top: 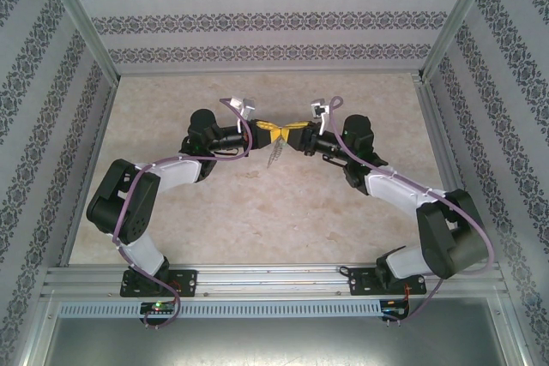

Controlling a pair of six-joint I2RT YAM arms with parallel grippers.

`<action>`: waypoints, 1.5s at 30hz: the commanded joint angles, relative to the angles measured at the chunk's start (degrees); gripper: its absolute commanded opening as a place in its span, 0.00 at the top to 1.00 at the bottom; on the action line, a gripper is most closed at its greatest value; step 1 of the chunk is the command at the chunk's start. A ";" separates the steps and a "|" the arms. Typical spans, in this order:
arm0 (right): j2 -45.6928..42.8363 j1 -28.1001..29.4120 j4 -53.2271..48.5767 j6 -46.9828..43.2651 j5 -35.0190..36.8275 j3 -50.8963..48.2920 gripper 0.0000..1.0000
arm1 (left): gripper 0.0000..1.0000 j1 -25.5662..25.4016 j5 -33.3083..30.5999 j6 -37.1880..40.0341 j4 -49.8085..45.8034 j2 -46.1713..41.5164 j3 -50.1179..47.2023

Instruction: Put the keys on the keyring

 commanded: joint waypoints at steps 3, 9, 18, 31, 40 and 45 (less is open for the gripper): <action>0.75 0.57 2.29 -0.35 -1.67 1.64 0.85 | 1.00 -0.75 1.14 -0.47 3.88 -0.26 0.93; 0.43 0.02 1.99 -1.29 -1.24 1.64 1.00 | 1.00 -0.77 1.03 -0.65 3.97 -0.22 0.94; -2.17 -1.61 -18.50 -16.41 -2.46 7.33 1.00 | 0.63 0.63 -0.63 5.93 -6.04 -3.99 1.58; 1.57 -1.88 -54.40 -42.51 -3.45 24.62 1.00 | 0.53 1.66 -0.07 24.29 -35.68 -6.51 9.40; 4.06 -2.22 -61.72 -47.93 -6.03 29.76 1.00 | 0.65 2.47 3.56 28.92 -44.63 -5.42 14.08; 4.29 -2.31 -61.57 -48.06 -6.51 29.85 1.00 | 0.68 2.36 5.42 29.12 -46.49 -3.72 16.33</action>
